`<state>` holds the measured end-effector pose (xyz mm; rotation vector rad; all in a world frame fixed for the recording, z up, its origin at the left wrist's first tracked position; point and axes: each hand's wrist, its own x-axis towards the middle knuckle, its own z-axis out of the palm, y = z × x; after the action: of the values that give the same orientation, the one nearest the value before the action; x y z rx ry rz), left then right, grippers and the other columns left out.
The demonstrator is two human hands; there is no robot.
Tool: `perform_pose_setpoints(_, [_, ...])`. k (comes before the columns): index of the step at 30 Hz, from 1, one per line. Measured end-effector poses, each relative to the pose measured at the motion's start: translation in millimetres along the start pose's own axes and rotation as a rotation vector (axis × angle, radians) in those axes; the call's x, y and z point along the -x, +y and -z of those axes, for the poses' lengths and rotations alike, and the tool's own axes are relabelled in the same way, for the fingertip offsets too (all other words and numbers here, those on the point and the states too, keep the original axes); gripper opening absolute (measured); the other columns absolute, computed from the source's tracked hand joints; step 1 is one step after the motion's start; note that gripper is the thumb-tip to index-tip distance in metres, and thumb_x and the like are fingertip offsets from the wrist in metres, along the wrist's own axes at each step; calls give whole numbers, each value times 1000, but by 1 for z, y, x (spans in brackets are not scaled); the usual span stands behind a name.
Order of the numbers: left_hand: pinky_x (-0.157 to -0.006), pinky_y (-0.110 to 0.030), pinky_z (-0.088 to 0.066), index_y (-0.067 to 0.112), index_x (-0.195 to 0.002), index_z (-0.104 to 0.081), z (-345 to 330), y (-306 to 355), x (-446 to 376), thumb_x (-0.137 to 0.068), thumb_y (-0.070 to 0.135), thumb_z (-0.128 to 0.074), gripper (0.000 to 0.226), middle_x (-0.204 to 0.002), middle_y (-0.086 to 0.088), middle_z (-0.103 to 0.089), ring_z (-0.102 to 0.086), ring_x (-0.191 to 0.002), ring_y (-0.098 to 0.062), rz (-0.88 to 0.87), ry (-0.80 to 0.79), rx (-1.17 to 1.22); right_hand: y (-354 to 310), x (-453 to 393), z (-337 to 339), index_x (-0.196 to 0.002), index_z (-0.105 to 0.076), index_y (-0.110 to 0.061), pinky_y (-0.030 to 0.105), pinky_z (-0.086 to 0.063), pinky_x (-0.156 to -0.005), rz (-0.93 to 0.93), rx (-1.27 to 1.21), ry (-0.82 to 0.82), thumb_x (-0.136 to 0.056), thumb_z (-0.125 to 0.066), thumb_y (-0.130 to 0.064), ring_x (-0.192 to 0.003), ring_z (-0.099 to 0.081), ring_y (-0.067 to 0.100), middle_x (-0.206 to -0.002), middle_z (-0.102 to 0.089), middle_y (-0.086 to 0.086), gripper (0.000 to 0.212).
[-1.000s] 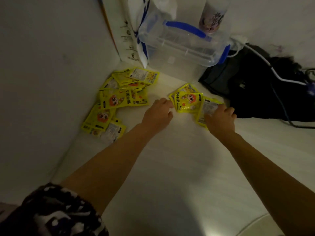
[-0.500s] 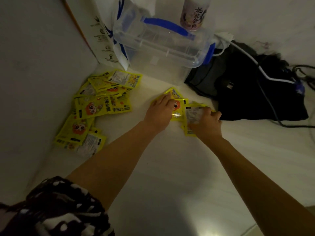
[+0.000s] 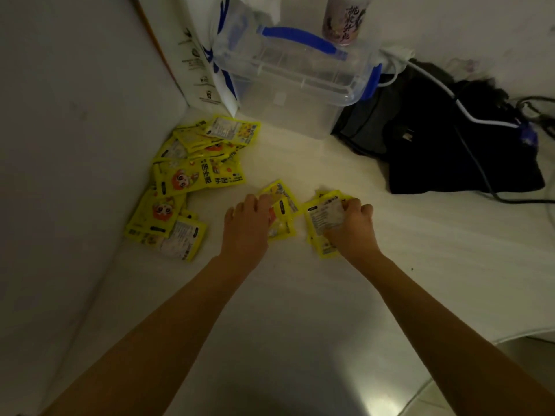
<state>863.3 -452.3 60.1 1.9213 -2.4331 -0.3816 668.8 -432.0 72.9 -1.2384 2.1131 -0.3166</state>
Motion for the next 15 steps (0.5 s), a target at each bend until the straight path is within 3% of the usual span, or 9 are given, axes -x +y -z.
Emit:
perform_pose_setpoints(3, [-77,-40,-46,15,-128,-44,7,-7,9,-83,11,-63,49,-116,-10,-47,-58,-97,-33,52,-46,127,7,5,5,-121,-45,-5,36,-50,-78,-14,-61,42,-84,-62,-8,-90,-52,30,-115,-36,10,41])
perform_pose_setpoints(6, [-77,-37,-43,12,-124,-53,12,-16,15,-87,19,-63,39,-116,-11,-52,-56,-102,-31,94,-73,335,16,10,12,-111,-51,-7,27,-45,-69,-65,-146,52,-85,-61,-12,-85,-51,22,-106,-44,6,28])
perform_pose_setpoints(8, [-73,-29,-37,9,-119,-58,16,-18,13,-86,22,-67,36,-105,-9,-55,-54,-96,-28,138,-72,498,21,9,17,-102,-54,-8,23,-46,-54,-131,-257,58,-85,-61,-14,-75,-58,18,-100,-56,8,19])
perform_pose_setpoints(10, [-67,-26,-32,8,-101,-60,20,-18,4,-84,22,-70,25,-90,-6,-55,-52,-84,-24,193,-45,598,24,5,23,-99,-55,-8,16,-38,-44,-173,-299,78,-86,-60,-12,-64,-55,8,-97,-59,8,14])
perform_pose_setpoints(12, [-64,-30,-34,9,-91,-59,20,-18,-11,-82,22,-71,20,-85,-7,-57,-54,-80,-26,211,-20,613,24,-3,26,-102,-58,-4,15,-35,-43,-188,-283,75,-86,-59,-14,-64,-55,7,-99,-62,8,19])
perform_pose_setpoints(15, [-71,-33,-38,6,-96,-60,16,-21,-36,-81,24,-72,26,-100,-16,-58,-54,-95,-32,153,-75,500,15,-12,26,-102,-62,-8,23,-45,-51,-200,-240,16,-79,-61,-25,-81,-63,22,-100,-65,10,29])
